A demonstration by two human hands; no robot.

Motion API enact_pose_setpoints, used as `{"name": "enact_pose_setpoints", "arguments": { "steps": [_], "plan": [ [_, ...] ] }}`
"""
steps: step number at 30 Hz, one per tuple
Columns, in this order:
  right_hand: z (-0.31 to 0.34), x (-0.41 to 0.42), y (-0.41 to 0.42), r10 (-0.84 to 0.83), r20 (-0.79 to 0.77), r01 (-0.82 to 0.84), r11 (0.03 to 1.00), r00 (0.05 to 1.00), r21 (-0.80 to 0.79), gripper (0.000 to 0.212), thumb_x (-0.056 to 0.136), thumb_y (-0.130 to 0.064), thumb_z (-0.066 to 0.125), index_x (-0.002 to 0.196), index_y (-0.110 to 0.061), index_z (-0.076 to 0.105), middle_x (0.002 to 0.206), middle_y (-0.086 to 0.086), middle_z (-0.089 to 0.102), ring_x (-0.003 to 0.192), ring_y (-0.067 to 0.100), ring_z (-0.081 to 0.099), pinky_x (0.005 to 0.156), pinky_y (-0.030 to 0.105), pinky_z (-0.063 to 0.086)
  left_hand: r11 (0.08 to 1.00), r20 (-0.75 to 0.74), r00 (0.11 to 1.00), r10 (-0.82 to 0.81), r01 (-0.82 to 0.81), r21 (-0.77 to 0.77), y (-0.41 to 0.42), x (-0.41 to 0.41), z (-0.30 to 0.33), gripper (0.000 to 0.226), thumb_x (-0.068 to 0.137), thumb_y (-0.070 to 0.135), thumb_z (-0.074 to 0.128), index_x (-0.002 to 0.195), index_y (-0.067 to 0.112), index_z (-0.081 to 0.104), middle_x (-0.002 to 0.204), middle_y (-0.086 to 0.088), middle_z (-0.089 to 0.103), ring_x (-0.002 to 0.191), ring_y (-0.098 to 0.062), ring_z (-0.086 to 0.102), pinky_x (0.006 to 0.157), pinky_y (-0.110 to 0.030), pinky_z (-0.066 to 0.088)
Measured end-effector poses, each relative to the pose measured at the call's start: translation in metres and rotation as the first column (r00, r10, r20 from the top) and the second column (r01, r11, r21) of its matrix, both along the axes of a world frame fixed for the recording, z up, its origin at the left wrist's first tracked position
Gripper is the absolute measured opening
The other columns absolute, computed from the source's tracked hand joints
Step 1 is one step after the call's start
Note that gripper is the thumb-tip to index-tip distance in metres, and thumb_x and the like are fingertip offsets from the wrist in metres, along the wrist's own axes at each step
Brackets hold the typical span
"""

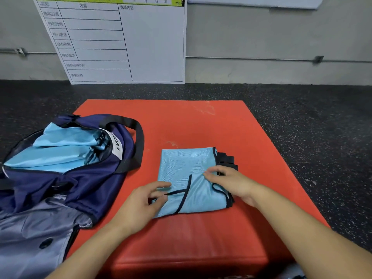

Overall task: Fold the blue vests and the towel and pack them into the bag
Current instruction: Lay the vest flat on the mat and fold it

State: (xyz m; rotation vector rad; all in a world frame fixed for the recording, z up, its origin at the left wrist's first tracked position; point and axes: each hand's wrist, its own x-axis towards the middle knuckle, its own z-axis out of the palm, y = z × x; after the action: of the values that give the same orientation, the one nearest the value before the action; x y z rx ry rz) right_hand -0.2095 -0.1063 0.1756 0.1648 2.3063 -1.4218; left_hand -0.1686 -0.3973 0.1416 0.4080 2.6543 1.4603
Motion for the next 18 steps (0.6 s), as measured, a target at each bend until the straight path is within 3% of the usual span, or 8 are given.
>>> {"name": "enact_pose_setpoints", "arguments": {
  "steps": [2,5,8,10,13,15,18],
  "plan": [
    [0.004,0.001,0.01,-0.016,0.066,0.021,0.996,0.998,-0.082,0.061,0.069,-0.083,0.069,0.117,-0.047,0.068,0.128,-0.015,0.068,0.119,0.012,0.063,0.108,0.046,0.048,0.999,-0.001,1.0,0.004,-0.004,0.035,0.0,-0.003,-0.002,0.026,0.098,0.013,0.064,0.119,0.028,0.065,0.067,0.012,0.066,0.055,-0.001,0.046,0.061,-0.019,0.042],
    [0.011,0.01,0.02,-0.024,0.127,0.056,0.966,0.992,-0.252,0.054,0.082,-0.078,0.054,0.123,-0.044,0.067,0.114,-0.002,0.075,0.104,0.021,0.069,0.107,0.048,0.049,0.999,-0.004,1.0,0.005,-0.005,0.054,-0.001,-0.006,-0.003,0.025,0.098,0.012,0.064,0.12,0.025,0.064,0.062,0.01,0.062,0.054,-0.002,0.044,0.06,-0.016,0.039],
    [0.013,0.019,0.028,0.056,0.148,0.005,0.926,0.987,-0.377,0.059,0.089,-0.075,0.041,0.138,-0.045,0.054,0.126,0.01,0.071,0.117,0.03,0.067,0.111,0.048,0.046,0.999,-0.024,1.0,-0.004,0.005,0.035,-0.002,-0.008,-0.004,0.024,0.098,0.015,0.065,0.119,0.026,0.064,0.062,0.012,0.061,0.056,-0.001,0.044,0.063,-0.017,0.039],
    [0.014,0.027,0.03,0.118,0.127,-0.05,0.895,0.985,-0.443,0.057,0.097,-0.07,0.033,0.146,-0.045,0.045,0.135,0.009,0.067,0.126,0.027,0.063,0.112,0.044,0.043,1.0,-0.029,1.0,-0.008,0.008,0.025,-0.001,-0.008,-0.004,0.024,0.098,0.018,0.065,0.119,0.028,0.064,0.062,0.014,0.062,0.057,-0.002,0.045,0.064,-0.019,0.041],
    [0.017,0.036,0.031,0.177,0.088,-0.105,0.842,0.98,-0.529,0.05,0.102,-0.058,0.036,0.146,-0.041,0.051,0.146,0.001,0.059,0.135,0.02,0.055,0.119,0.043,0.034,0.999,-0.02,1.0,-0.018,0.018,0.029,0.0,-0.01,-0.004,0.024,0.099,0.022,0.064,0.121,0.03,0.062,0.063,0.011,0.061,0.058,-0.007,0.043,0.063,-0.025,0.041],
    [0.02,0.039,0.03,0.219,0.064,-0.16,0.854,0.974,-0.495,0.048,0.103,-0.052,0.037,0.138,-0.032,0.062,0.149,-0.008,0.056,0.138,0.011,0.051,0.12,0.038,0.03,0.994,0.046,0.998,-0.034,0.029,0.103,0.0,-0.008,-0.002,0.025,0.1,0.026,0.063,0.125,0.031,0.059,0.066,0.007,0.061,0.06,-0.009,0.042,0.062,-0.028,0.038],
    [0.022,0.042,0.026,0.271,0.025,-0.249,0.913,0.962,-0.324,0.043,0.098,-0.045,0.048,0.121,-0.021,0.075,0.136,-0.012,0.065,0.132,0.002,0.053,0.118,0.03,0.028,0.968,0.184,0.971,-0.153,0.11,0.226,-0.003,-0.003,0.01,0.03,0.099,0.036,0.058,0.129,0.032,0.058,0.077,0.003,0.064,0.077,-0.01,0.054,0.073,-0.027,0.041]
  ]
}}
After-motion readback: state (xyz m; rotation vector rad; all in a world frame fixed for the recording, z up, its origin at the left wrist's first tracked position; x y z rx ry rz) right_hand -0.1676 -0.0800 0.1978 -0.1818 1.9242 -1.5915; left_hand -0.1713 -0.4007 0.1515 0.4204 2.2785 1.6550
